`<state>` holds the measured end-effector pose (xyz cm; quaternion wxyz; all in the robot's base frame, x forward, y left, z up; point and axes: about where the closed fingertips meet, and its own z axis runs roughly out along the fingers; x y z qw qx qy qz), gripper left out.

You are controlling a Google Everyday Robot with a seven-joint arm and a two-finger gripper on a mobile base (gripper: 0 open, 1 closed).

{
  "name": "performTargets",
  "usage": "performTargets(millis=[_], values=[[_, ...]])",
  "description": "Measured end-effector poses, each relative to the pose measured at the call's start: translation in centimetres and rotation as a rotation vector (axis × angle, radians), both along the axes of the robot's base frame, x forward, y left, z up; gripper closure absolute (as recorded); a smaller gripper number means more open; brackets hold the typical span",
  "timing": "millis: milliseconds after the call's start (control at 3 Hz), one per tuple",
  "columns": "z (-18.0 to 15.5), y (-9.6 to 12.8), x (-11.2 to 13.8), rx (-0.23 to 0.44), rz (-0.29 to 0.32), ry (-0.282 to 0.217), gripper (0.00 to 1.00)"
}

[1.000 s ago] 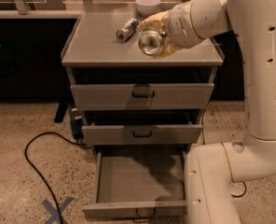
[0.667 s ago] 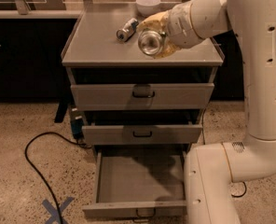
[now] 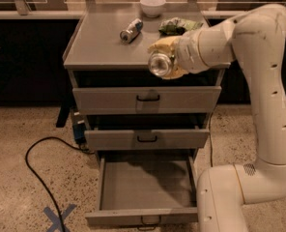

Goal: Place green can into bottom drawer

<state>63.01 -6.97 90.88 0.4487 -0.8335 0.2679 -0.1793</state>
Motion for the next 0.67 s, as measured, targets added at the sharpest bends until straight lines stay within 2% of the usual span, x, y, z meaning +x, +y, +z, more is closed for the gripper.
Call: performTargets(millis=[333,667], values=[[-6.6,-1.5,-1.3,0.025,-0.04,0.082,1.0],[-13.5,-2.5,-3.7,0.059,-0.08,0.204,1.0]])
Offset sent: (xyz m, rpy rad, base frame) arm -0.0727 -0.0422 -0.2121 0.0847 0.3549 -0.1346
